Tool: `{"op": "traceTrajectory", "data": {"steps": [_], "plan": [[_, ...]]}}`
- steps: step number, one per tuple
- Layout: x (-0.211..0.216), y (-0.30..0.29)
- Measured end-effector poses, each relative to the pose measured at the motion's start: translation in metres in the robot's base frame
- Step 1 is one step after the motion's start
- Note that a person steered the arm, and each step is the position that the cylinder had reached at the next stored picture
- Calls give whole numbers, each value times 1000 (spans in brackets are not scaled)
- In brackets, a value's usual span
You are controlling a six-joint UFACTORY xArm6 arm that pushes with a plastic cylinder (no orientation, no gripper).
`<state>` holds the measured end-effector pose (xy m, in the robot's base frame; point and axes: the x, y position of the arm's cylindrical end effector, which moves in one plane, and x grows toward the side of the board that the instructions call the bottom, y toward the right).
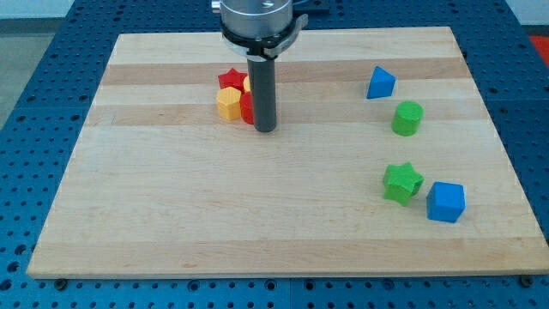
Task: Keep your arm to the right of the green circle
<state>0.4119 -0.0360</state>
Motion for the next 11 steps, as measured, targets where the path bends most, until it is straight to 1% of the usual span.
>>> {"op": "traceTrajectory", "data": {"steps": [1,3,4,5,7,8,9,11], "plan": [[-1,-5],[0,66],[8,81],[34,98],[57,191],[47,235],[34,243],[21,234]]}}
